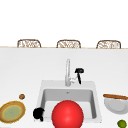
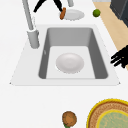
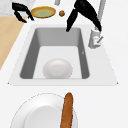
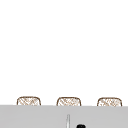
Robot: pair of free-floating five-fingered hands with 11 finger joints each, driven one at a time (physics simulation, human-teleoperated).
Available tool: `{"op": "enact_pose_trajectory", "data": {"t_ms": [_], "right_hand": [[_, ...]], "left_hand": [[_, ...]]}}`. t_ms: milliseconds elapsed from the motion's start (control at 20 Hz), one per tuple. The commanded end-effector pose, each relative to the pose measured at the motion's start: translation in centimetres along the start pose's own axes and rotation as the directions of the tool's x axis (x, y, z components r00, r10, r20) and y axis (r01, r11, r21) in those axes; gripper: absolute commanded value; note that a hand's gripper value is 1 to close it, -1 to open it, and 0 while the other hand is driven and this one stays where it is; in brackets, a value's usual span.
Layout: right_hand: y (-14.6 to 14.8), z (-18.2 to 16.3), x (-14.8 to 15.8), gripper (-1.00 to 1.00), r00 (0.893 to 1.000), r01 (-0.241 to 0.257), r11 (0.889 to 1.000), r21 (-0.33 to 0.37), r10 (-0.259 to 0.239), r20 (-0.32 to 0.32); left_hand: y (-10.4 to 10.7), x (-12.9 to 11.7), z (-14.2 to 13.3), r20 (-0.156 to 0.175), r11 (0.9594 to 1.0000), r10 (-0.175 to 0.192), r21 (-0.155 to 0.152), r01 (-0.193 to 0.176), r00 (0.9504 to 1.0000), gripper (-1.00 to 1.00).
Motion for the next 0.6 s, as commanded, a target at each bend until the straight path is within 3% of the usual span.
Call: {"op": "enact_pose_trajectory", "data": {"t_ms": [0, 300, 550], "right_hand": [[-0.2, -2.3, 0.0, -1.00, 0.998, -0.050, 0.994, 0.093, 0.054, -0.038], [-0.6, -6.4, -0.2, -1.00, 0.996, -0.060, 0.983, 0.176, 0.070, -0.052], [-0.6, -9.4, 0.2, -1.00, 0.989, -0.102, 0.973, 0.209, 0.122, -0.087]], "left_hand": [[0.0, 0.0, 0.0, 0.000, 1.0000, 0.000, 0.000, 0.000, 1.0000, 0.00], [0.0, 0.0, 0.0, 0.000, 1.0000, 0.000, 0.000, 0.000, 1.0000, 0.00], [0.0, 0.0, 0.0, 0.000, 1.0000, 0.000, 0.000, 0.000, 1.0000, 0.00]]}}
